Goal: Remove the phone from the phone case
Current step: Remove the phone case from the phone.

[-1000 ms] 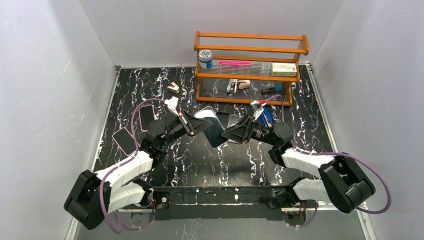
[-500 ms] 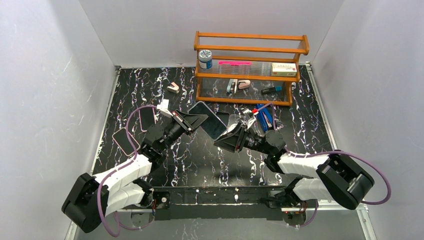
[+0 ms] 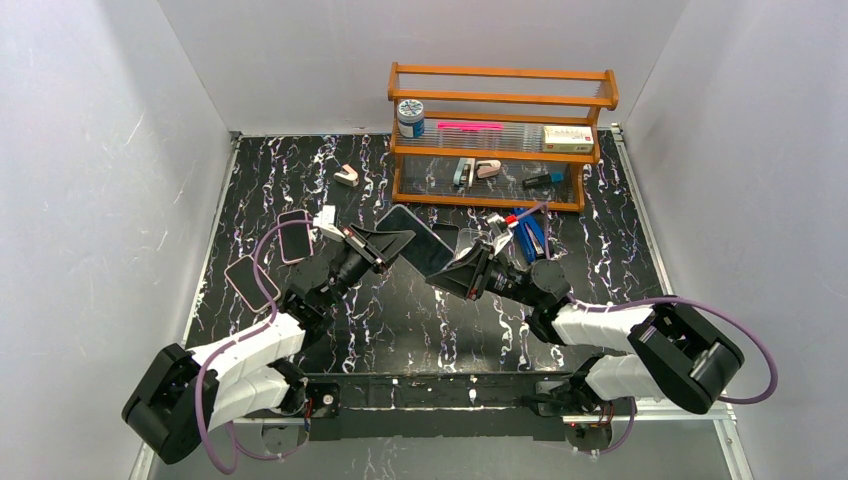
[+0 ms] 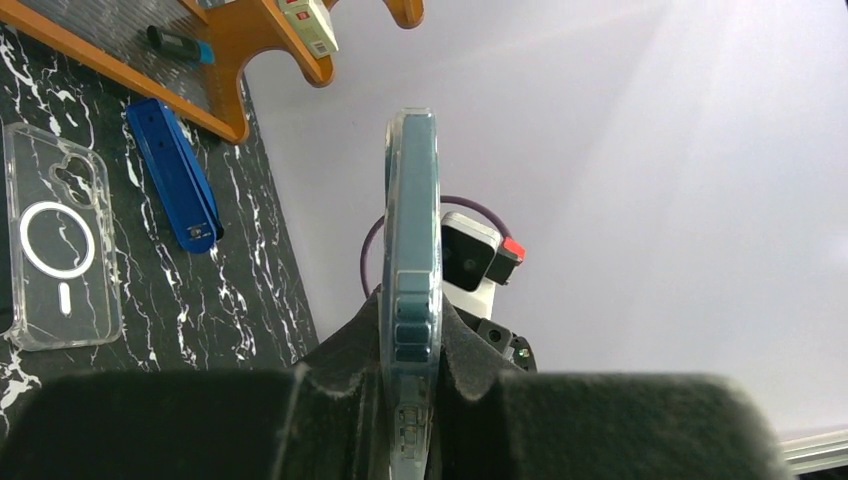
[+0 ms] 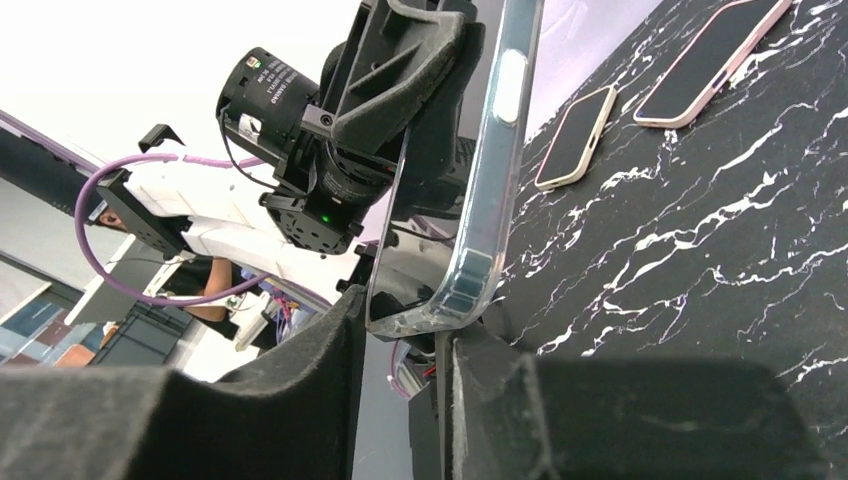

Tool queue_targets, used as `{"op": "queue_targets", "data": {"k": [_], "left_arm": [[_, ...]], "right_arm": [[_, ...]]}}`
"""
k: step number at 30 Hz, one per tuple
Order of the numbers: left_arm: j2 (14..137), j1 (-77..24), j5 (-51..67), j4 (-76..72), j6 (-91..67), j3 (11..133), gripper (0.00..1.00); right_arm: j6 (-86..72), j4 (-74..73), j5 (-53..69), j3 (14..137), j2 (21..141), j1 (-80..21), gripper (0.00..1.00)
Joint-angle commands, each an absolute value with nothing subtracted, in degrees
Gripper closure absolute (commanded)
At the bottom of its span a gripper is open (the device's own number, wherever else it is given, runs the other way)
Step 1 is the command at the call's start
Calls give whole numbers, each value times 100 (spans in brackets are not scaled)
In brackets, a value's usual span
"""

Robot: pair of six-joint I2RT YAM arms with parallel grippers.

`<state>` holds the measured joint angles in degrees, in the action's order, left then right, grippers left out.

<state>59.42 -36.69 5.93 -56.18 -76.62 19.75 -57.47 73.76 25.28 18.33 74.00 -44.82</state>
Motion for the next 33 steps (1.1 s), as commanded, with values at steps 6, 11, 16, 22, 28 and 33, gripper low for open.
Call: {"op": "queue_targets", "data": {"k": [6,11,16,22,28,33], "left_arm": [[5791,-3709,192,-5988,-8207,1868,100],[5810,-3709,239,-5865,-8402,1833,100],[5740,-3705,283,-5498,-8441,1913,100],[5827,-3709,456,-5410,-8498,1979,100],[5815,-3709,547,-5356,-8445,2012,100],[5687,-3539,704,-5223,-8130,2075,100]], "right_arm": [[-4363,7501,2938,2122,7222,-4526,92],[-3210,6585,3243,2364,6970,-4511,99],[-2109,5584,3761,2797,6951,-4481,99],[-1043,4875,4276,3163,7077,-4443,99],[-242,4221,4175,3486,7091,-4409,99],[-399,4043,4290,3485,7085,-4124,99]]}}
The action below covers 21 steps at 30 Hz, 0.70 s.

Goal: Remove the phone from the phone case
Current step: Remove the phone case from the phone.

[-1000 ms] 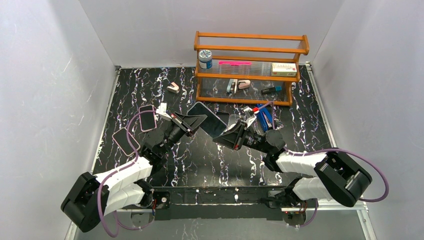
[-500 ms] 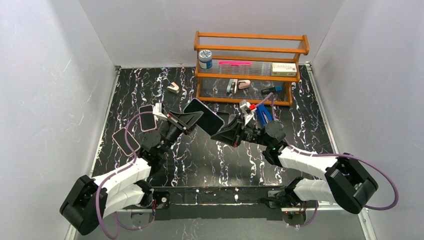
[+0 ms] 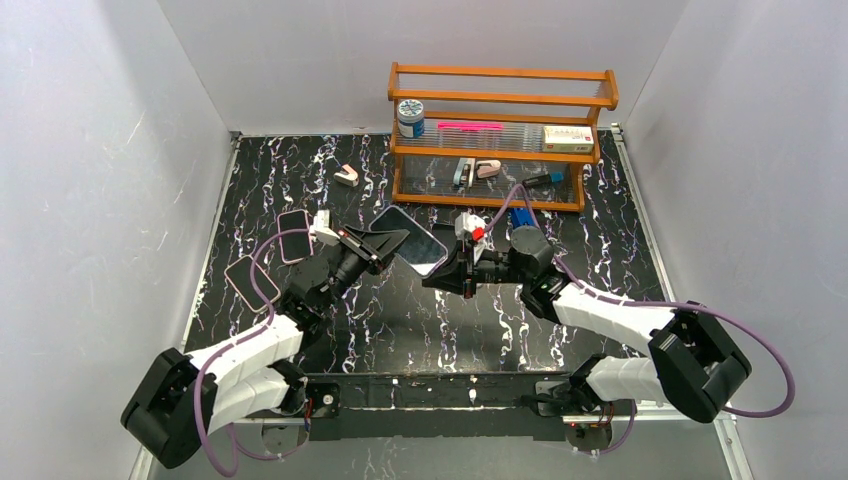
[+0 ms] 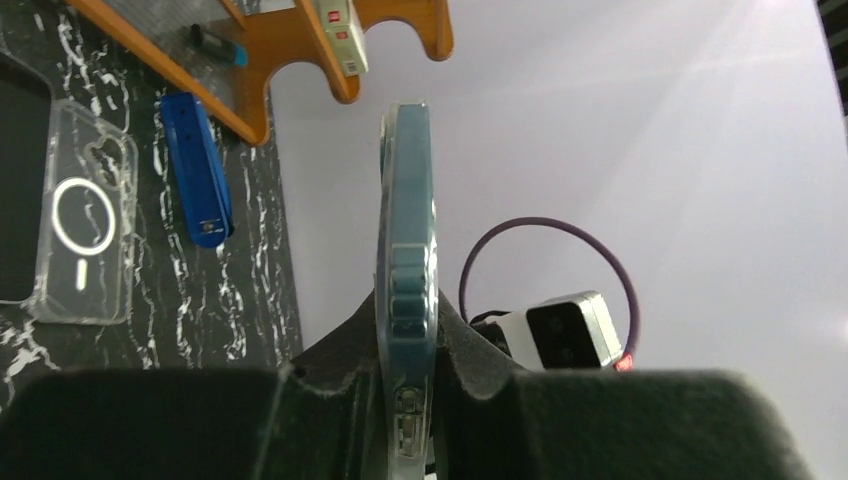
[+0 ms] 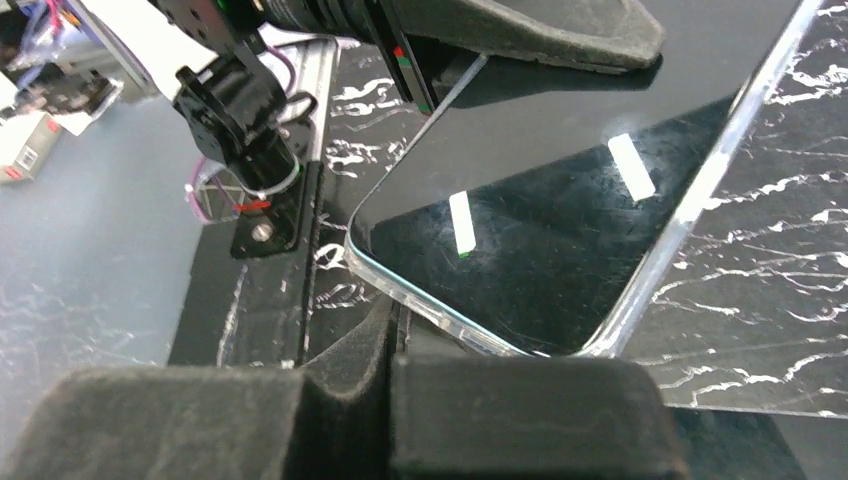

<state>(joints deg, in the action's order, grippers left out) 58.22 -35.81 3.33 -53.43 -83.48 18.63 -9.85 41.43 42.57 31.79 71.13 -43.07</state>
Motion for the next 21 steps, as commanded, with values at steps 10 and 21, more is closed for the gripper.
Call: {"op": "queue_targets", "data": {"k": [10,21], "left_arm": [[5810,-2379,2741,-4707,-6895,2651,100],[6193,-2294,4542,-3833,-5282,3608,100]], "right_arm": [[-397,3228,4494,2925,6332,-3611,64],[-159,2623,5318,3399,6487,-3584,32]]}}
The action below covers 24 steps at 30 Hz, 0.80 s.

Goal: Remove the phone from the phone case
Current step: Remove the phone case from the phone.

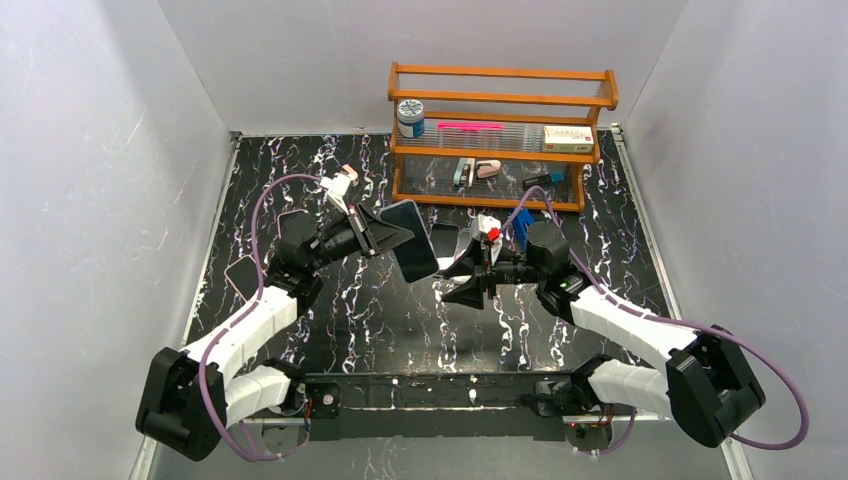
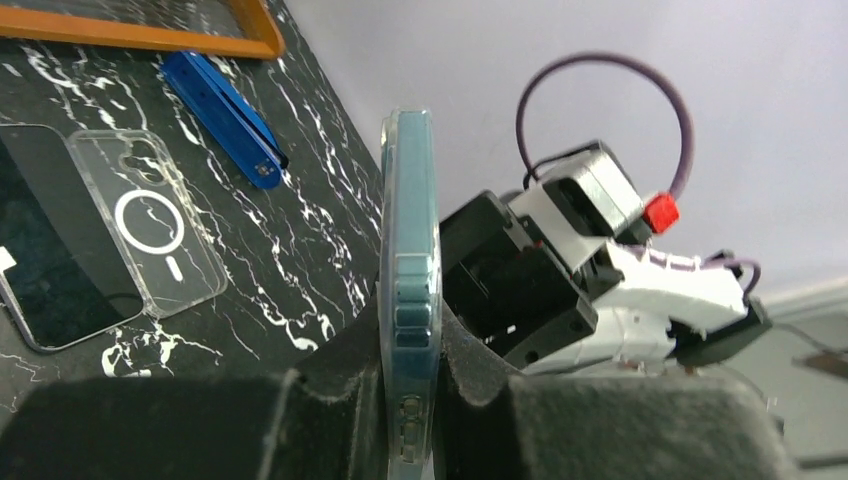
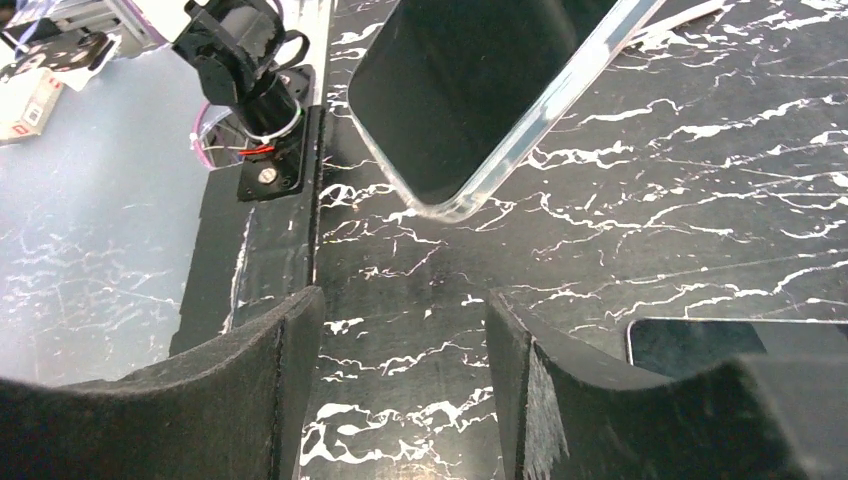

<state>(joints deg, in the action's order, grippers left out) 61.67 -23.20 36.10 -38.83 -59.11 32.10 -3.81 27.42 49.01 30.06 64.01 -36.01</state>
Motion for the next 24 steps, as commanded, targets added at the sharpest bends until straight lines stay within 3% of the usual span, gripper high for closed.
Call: {"op": "queue_targets", "data": {"k": [1,16,24], "left_arm": [[6196,-2294,4607,-3826,-5256,3651,100],[6120,-2303,5077,-3727,-5011,3820,100],[6075,-2368,5156,-3726,-5009,3836,100]], "right_arm": [[-148,2623,5370,3432,6506,-3591,32],[-751,2872,6126,4006,7036,-3707,40],[-884,3014,6344,4204,7349,-3829,53]]}}
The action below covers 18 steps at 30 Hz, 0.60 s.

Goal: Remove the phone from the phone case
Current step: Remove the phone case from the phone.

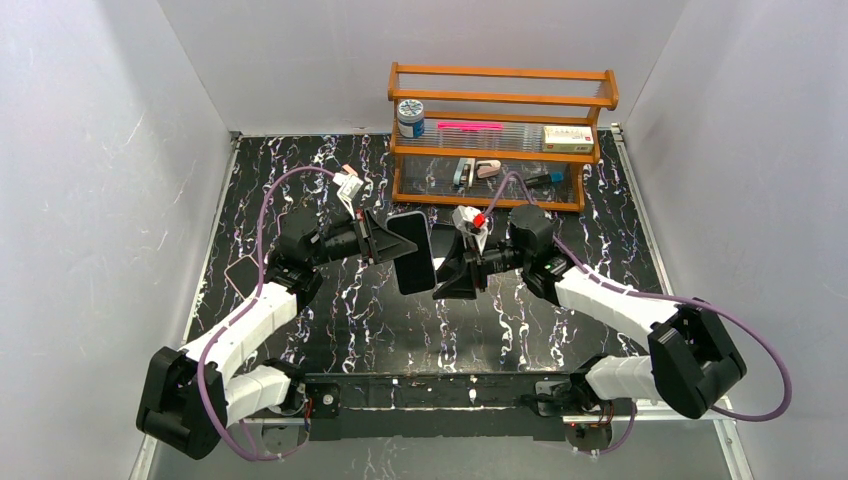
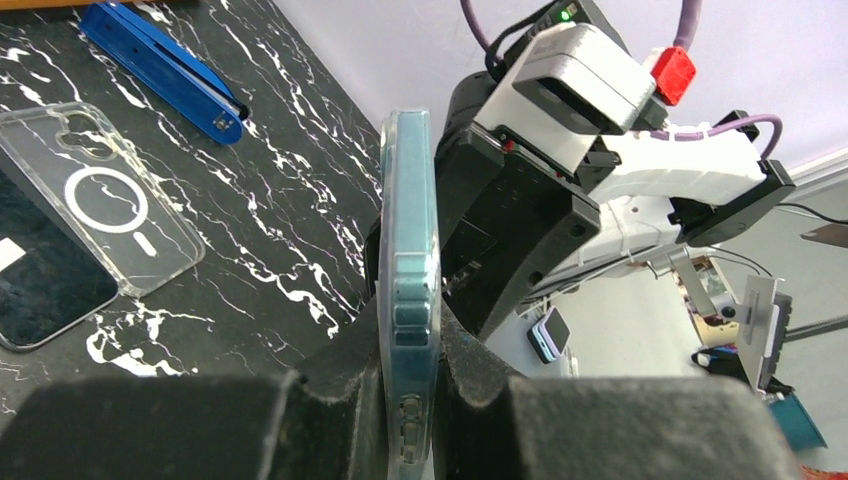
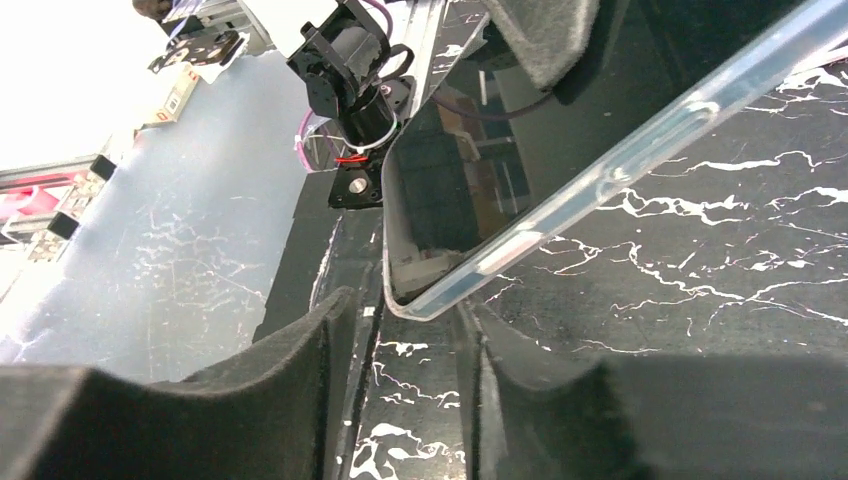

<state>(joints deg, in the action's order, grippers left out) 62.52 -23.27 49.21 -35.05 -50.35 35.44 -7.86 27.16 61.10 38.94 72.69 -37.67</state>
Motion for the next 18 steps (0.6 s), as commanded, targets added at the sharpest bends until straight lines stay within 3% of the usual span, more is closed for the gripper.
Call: {"op": "queue_targets", "data": {"k": [1,7,10,18], "left_arm": [[6069,-2375,5170,-3727,-5016,3840,100],[6144,-2380,5281,-3718,-5199,3841,100],[6178,-2382,5304,-3713,-5293,3844,100],[6125,-2423,5356,-3691,-5383,3900,100]], "right_arm": [[-869,3003,6358,4217,7368,-3826,56],[-578,2804,6485,4311,7480,-3841,86],[-220,2602,6565,4361,7484,-3842,97],[304,2197,6408,4528,7470,-3888,99]]}}
